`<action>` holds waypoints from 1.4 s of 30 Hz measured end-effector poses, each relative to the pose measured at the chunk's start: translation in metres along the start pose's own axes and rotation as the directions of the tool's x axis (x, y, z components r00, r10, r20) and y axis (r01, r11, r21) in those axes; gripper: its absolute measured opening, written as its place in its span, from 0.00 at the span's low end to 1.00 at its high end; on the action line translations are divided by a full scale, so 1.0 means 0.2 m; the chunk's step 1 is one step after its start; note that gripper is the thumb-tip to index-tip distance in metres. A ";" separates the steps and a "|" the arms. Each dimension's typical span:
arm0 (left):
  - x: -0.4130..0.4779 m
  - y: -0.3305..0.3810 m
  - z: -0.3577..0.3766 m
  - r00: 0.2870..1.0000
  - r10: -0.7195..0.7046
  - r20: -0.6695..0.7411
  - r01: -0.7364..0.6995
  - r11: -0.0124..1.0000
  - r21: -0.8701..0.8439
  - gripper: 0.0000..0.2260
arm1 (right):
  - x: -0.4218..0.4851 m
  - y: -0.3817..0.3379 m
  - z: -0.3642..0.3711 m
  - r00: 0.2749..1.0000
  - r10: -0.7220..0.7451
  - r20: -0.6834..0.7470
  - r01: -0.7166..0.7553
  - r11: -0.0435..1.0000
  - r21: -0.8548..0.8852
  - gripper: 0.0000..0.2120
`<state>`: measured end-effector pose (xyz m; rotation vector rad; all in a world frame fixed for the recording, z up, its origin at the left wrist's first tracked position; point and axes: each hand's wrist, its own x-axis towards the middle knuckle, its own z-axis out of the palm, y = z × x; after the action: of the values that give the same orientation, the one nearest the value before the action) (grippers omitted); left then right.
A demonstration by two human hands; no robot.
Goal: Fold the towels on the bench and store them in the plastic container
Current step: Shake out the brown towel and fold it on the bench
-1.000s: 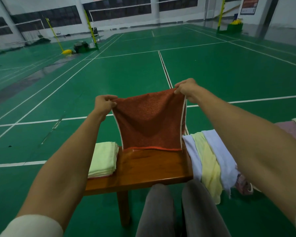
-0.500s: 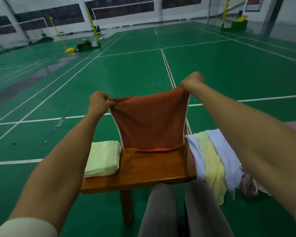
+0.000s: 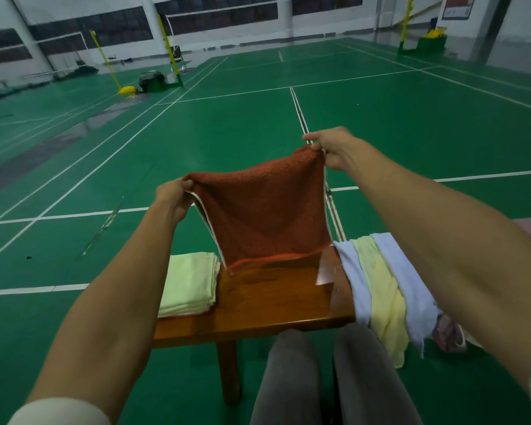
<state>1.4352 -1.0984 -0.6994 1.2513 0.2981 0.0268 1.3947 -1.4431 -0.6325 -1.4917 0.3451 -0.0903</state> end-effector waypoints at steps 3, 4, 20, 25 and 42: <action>-0.02 0.01 -0.01 0.999 0.026 0.032 -0.024 0.998 -0.062 0.10 | 0.04 0.00 -0.02 0.997 -0.003 -0.076 -0.005 0.994 -0.112 0.15; -0.02 0.01 -0.02 0.999 0.032 0.041 -0.028 0.996 -0.088 0.09 | 0.06 0.00 -0.02 0.996 -0.006 -0.086 -0.006 0.990 -0.140 0.14; 0.08 0.09 -0.01 0.819 0.513 0.257 -0.475 0.355 0.805 0.09 | 0.12 0.07 -0.12 0.864 -0.472 -0.173 0.099 0.498 -0.861 0.07; 0.05 0.07 0.06 0.781 0.593 0.198 -0.451 0.314 0.836 0.07 | 0.07 0.08 -0.15 0.828 -0.530 -0.184 0.081 0.437 -0.896 0.09; 0.15 -0.07 0.14 0.952 0.299 0.060 -0.248 0.643 0.725 0.05 | 0.02 0.15 -0.27 0.895 -0.331 -0.300 -0.045 0.602 -0.797 0.06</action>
<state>1.4685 -1.1231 -0.7109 2.1020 0.1676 0.2343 1.3795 -1.4938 -0.6648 -2.4142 0.6717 -0.4550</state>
